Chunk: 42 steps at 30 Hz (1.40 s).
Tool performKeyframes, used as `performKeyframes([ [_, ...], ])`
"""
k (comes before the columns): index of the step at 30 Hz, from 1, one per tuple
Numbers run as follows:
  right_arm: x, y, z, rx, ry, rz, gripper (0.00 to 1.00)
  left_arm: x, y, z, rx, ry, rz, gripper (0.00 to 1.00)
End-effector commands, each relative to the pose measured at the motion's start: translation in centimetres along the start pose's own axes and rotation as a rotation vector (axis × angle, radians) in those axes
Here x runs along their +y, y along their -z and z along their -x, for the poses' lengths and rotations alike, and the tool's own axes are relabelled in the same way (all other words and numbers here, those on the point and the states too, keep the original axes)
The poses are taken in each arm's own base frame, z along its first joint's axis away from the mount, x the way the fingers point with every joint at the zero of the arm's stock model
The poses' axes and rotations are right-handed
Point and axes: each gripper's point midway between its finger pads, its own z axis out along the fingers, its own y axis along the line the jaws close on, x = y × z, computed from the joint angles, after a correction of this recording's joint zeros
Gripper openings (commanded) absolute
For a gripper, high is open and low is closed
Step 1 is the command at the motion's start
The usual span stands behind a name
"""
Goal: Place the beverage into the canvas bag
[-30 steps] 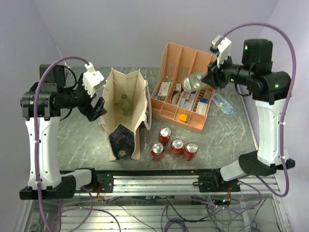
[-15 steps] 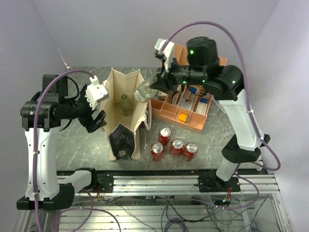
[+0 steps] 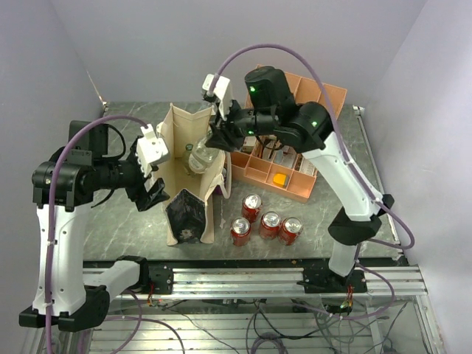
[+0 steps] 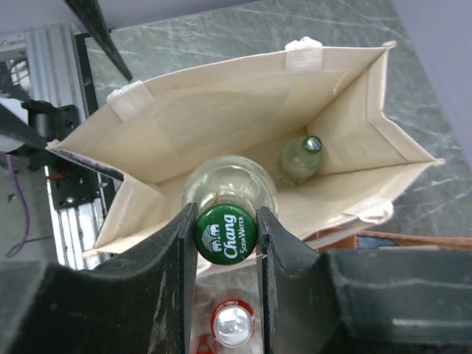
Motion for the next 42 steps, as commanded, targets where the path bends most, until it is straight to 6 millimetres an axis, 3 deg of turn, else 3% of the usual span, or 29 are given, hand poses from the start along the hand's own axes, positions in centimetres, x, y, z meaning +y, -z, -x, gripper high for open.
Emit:
performKeyframes([
  [1, 0.4, -1.9, 4.1, -0.166, -0.005, 0.063, 0.0, -2.1, -1.0, -0.1, -0.008, -0.027, -0.101, 0.92],
  [8, 0.9, -5.4, 1.4, -0.096, -0.057, 0.117, 0.0, -3.3, -2.9, -2.1, 0.047, -0.05, -0.2, 0.83],
  [15, 3.0, -8.1, -2.4, 0.015, -0.068, 0.202, 0.0, -4.8, -3.8, -3.6, 0.056, -0.062, -0.273, 0.7],
  [21, 5.2, -10.7, -5.5, 0.097, -0.102, 0.322, 0.0, -6.1, -3.3, -4.3, 0.045, -0.095, -0.277, 0.38],
  [26, 6.8, -12.3, -8.2, 0.169, -0.136, 0.397, 0.0, -6.5, -3.1, -4.5, 0.029, -0.153, -0.276, 0.27],
  [31, 9.1, -13.0, -10.7, 0.249, -0.142, 0.484, 0.0, -6.8, -3.2, -5.3, 0.022, -0.221, -0.281, 0.09],
  [38, 9.7, -13.7, -13.3, 0.311, -0.161, 0.513, 0.0, -6.4, -3.1, -5.7, 0.039, -0.269, -0.26, 0.07],
  [42, 10.0, -13.9, -14.5, 0.342, -0.175, 0.531, 0.0, -6.2, -3.0, -4.8, 0.008, -0.255, -0.244, 0.07],
])
